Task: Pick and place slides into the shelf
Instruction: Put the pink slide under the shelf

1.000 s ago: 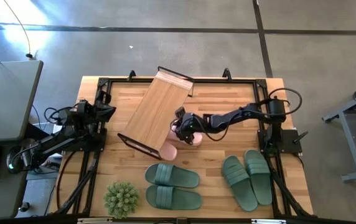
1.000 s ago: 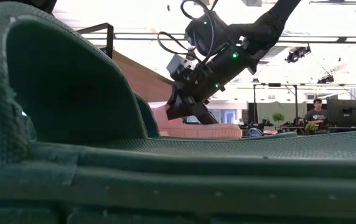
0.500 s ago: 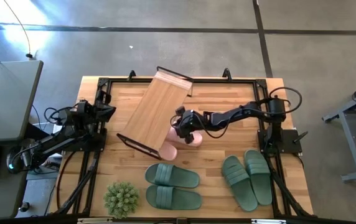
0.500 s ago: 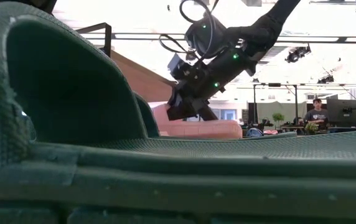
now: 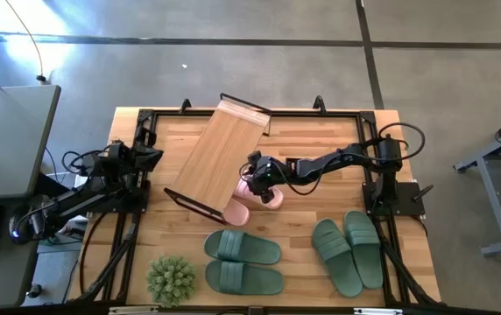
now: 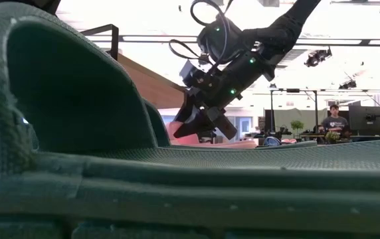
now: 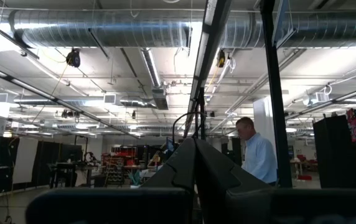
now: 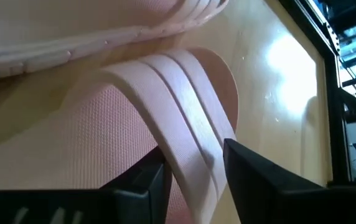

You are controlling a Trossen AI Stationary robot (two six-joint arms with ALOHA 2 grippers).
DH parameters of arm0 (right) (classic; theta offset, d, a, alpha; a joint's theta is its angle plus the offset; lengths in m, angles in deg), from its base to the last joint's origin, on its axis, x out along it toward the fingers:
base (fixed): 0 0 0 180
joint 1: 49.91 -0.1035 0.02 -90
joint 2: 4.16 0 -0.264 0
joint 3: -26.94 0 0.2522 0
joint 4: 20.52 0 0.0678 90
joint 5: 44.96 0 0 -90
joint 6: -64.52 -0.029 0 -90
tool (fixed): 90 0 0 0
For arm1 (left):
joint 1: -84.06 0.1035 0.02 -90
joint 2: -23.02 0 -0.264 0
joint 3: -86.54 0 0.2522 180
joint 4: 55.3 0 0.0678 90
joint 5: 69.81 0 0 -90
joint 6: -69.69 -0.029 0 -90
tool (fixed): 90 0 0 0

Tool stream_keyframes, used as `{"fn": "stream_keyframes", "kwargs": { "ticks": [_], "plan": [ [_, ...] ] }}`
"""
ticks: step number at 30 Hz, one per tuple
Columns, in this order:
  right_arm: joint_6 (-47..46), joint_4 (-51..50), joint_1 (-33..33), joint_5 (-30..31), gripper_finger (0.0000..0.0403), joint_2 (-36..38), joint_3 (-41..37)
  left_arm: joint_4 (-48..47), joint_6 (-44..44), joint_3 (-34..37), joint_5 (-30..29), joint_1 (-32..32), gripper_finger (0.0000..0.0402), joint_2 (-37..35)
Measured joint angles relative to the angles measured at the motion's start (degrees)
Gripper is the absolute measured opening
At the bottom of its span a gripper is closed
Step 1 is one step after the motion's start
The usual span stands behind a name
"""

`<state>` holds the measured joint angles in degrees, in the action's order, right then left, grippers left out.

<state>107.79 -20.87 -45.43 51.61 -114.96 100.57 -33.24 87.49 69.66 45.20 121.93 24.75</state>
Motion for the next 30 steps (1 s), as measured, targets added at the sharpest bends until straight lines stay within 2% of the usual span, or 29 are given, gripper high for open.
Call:
{"fn": "stream_keyframes", "kwargs": {
  "ticks": [6, 13, 18, 23, 26, 30],
  "plan": [
    [-2.09, -2.21, -0.4, 0.64, 0.0133, 2.35, 0.0, 0.0, 0.0, 0.0, 0.0, 0.0, 0.0001, 0.01],
    [-4.77, -13.34, -0.41, -1.7, 0.0133, 6.75, 0.0, 0.03, 0.0, 0.0, 0.0, 0.0, 0.0001, 0.01],
    [-8.62, -16.59, -0.77, -2.18, 0.0133, 8.96, 0.0, 0.05, 0.0, 0.0, 0.0, 0.0, 0.0001, 0.0],
    [-15.02, -21.89, -2.28, 4.48, 0.0127, 15.22, -0.02, 0.1, 0.0, 0.0, 0.0, 0.0, 0.0001, 0.0],
    [-22.78, -28.77, -3.32, 6.54, 0.0109, 20.9, -0.02, 0.12, 0.0, 0.0, 0.0, 0.0, 0.0001, 0.0],
    [-43.81, -38.26, -3.91, 3.5, 0.0068, 28.93, -0.02, 0.11, -0.03, 0.0, 0.3, 0.0, 0.0001, 0.01]
  ]
}}
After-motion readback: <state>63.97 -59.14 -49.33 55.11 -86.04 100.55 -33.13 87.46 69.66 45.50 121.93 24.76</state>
